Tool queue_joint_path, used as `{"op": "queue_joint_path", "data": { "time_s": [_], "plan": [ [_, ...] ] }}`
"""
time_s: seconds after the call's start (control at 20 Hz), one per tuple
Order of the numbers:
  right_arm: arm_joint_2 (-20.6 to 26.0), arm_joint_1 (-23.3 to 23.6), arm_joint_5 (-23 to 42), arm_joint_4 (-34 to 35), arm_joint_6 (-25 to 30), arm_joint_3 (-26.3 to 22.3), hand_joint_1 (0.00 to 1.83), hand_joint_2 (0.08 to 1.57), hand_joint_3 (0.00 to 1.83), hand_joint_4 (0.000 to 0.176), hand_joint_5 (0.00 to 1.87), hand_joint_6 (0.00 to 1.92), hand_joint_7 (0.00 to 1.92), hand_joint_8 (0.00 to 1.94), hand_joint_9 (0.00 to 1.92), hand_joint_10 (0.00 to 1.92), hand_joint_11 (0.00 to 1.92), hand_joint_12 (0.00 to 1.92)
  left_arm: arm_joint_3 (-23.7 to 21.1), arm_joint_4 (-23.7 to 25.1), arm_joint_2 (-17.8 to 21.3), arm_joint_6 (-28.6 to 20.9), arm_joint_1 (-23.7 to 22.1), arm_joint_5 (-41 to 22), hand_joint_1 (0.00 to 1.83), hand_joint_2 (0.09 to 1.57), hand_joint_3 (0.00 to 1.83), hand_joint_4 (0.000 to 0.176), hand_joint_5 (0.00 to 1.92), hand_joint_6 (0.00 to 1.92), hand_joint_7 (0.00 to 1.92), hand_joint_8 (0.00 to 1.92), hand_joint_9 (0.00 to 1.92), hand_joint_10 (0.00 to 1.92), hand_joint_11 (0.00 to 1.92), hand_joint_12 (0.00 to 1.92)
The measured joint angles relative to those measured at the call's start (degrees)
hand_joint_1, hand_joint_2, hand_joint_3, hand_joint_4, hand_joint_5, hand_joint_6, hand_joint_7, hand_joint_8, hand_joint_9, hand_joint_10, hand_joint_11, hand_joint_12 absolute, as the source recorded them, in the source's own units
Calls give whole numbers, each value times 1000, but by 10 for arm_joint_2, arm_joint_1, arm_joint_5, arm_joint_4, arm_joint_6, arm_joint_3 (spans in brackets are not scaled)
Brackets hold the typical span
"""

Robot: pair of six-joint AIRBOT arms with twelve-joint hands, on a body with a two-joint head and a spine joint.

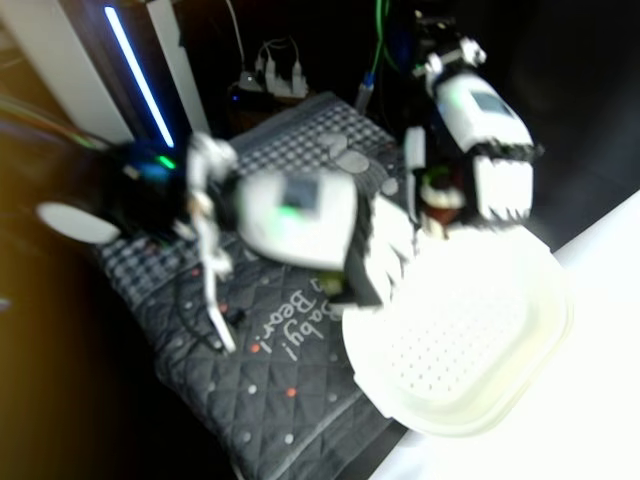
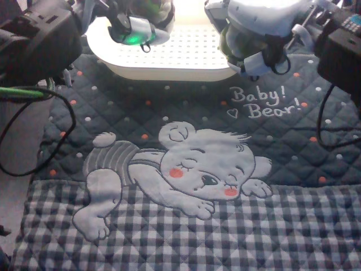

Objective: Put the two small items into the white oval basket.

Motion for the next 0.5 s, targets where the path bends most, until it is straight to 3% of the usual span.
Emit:
{"op": "queue_joint_path", "data": {
  "time_s": [0.05,0.1,0.15,0.2,0.25,0.35,0.4,0.5],
  "plan": [
    [-1,1,-4,3,0,4,872,1207,124,4,85,1250,196,1231,233,1420,196,1830,16,-7,-11,0,-1,17,1080,1178,0,25,163,1003,148,941,178,1418,216,1843],
    [-2,2,-9,4,-1,4,776,1167,58,33,34,785,117,693,83,983,38,1560,24,-14,-17,0,-1,29,950,1142,0,90,100,655,109,492,50,1115,42,1781],
    [-2,3,-8,3,-1,4,629,1123,17,37,6,235,23,240,16,428,7,1085,28,-16,-21,2,-1,43,771,1065,0,135,19,237,21,98,9,318,8,1311],
    [-3,5,-7,3,-1,4,572,1101,4,43,0,46,4,47,2,121,1,647,28,-16,-22,1,-2,48,692,1028,2,162,3,47,3,19,1,63,1,708],
    [-3,6,-6,3,-1,4,500,1112,4,55,0,8,0,9,0,23,0,141,28,-16,-22,1,-3,47,615,981,0,173,0,9,0,3,0,12,0,141],
    [-3,6,-2,4,-1,3,461,1110,2,90,0,0,0,0,0,0,0,5,27,-26,-20,13,-4,46,563,962,0,176,0,0,0,0,0,0,0,5],
    [-3,6,-3,4,-2,3,460,1101,0,82,0,0,0,0,0,0,0,0,21,-28,-13,14,-3,46,580,966,0,176,0,0,0,0,0,0,0,0],
    [2,6,-6,7,-2,-9,423,1075,0,125,0,0,0,0,0,0,0,0,-1,-31,7,24,-3,40,605,953,0,176,0,0,0,0,0,0,0,0]
  ]
}}
